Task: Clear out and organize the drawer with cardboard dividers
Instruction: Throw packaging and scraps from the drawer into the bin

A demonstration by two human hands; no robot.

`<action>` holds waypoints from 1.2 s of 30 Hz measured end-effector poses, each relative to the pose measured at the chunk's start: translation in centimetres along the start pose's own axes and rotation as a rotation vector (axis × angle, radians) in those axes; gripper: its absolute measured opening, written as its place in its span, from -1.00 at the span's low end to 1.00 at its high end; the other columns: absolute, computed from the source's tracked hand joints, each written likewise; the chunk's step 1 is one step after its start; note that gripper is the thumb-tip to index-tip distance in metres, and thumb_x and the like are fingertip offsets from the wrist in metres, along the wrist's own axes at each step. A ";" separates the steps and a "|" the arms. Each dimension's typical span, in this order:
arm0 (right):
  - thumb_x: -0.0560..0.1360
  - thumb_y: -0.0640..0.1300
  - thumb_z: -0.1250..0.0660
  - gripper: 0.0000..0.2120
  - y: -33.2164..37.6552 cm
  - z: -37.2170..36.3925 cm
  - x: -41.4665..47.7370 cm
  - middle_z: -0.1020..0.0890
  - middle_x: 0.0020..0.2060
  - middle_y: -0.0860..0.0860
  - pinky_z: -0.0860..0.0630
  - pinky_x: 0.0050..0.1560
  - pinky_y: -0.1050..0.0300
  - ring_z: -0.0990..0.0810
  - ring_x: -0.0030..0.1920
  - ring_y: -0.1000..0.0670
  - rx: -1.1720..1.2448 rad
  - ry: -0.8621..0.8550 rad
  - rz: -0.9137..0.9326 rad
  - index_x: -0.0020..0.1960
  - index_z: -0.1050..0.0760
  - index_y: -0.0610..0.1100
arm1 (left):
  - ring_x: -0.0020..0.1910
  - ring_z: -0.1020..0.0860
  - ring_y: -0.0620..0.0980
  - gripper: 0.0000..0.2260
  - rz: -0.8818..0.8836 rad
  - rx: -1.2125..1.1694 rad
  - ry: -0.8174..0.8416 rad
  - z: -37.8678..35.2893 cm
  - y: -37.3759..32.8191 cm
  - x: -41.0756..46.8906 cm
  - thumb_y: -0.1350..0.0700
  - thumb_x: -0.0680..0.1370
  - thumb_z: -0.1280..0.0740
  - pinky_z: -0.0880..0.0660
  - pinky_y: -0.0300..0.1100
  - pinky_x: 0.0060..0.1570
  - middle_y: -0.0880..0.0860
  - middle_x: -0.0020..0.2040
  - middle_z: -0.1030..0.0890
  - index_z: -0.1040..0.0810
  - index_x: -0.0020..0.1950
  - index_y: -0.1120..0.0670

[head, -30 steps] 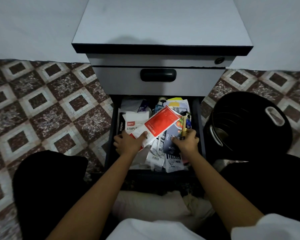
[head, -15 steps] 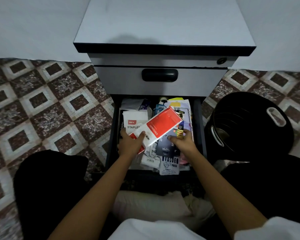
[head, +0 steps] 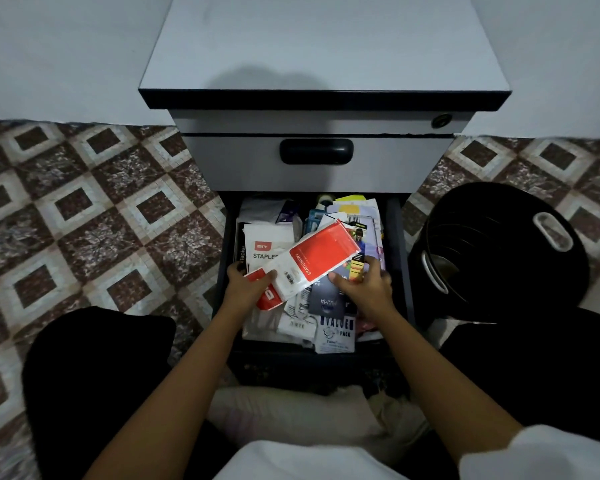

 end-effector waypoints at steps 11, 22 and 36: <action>0.15 0.25 -0.54 -0.25 -0.8 0.6 1.0 -0.61 0.06 -0.10 -0.54 0.09 -0.05 -0.58 0.05 -0.11 0.145 0.016 -0.063 0.18 -0.44 -0.13 | -0.02 -0.64 0.04 -0.77 0.054 -0.107 0.223 -1.2 0.7 0.2 0.11 0.43 -0.46 -0.56 -0.07 0.01 0.14 0.05 -0.65 -0.58 0.05 0.11; 0.22 0.55 -0.23 -0.02 1.0 -1.3 -1.8 -0.20 0.49 0.04 -0.27 0.40 -0.21 -0.31 0.42 -0.06 0.606 0.110 0.000 0.49 0.06 0.21 | 0.12 -0.55 0.02 -0.46 -0.032 -0.136 0.138 -2.2 -0.1 -1.0 0.05 0.43 -0.47 -0.49 0.01 0.17 0.04 0.17 -0.54 -0.26 0.26 0.13; 0.33 0.20 -0.44 0.00 0.5 -0.3 -3.7 -0.21 0.41 0.17 -0.31 0.34 0.08 -0.23 0.39 0.13 0.139 0.397 0.242 0.41 0.28 0.34 | 0.13 -0.52 0.02 -0.39 -0.042 -0.172 0.120 -2.2 1.3 0.3 0.22 0.45 -0.43 -0.49 -0.11 0.04 0.08 0.26 -0.50 -0.21 0.42 0.15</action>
Point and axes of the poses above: each hand's wrist, its own x-axis towards the middle knuckle, its own z-axis out of the back of the hand, y = z × x, the point moved 6 cm from there along x, towards the middle knuckle
